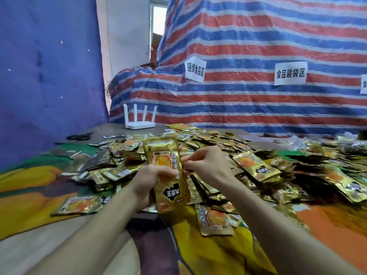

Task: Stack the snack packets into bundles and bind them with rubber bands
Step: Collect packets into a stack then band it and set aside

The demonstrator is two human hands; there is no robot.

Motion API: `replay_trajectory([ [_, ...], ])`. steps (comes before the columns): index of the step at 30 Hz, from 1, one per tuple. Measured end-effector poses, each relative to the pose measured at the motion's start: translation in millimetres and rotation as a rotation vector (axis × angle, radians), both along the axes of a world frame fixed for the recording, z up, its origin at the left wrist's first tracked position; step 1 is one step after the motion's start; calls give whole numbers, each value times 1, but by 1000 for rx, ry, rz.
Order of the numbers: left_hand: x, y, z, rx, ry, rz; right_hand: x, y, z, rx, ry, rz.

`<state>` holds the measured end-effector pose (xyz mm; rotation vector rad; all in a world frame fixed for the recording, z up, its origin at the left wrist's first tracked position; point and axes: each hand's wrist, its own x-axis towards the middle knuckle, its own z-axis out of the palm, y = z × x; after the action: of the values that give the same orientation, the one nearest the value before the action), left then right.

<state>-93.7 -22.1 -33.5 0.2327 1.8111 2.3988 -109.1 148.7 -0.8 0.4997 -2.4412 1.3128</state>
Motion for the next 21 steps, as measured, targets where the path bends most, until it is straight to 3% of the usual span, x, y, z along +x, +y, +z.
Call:
replay_trajectory([
  [4, -5, -1, -3, -169, 35, 151, -9, -4, -21, -22, -49, 37],
  [10, -12, -9, -1, -253, 24, 177, -13, 5, -25, 65, -53, 70],
  [13, -9, -14, -1, -223, -9, 5, -10, 11, -22, 58, -127, 115],
  [17, -4, -20, 1, -43, -30, -288, -4, 26, -13, -307, -448, 585],
  [21, 0, -19, 1, 173, 28, -429, -3, 35, -11, -713, -582, 797],
])
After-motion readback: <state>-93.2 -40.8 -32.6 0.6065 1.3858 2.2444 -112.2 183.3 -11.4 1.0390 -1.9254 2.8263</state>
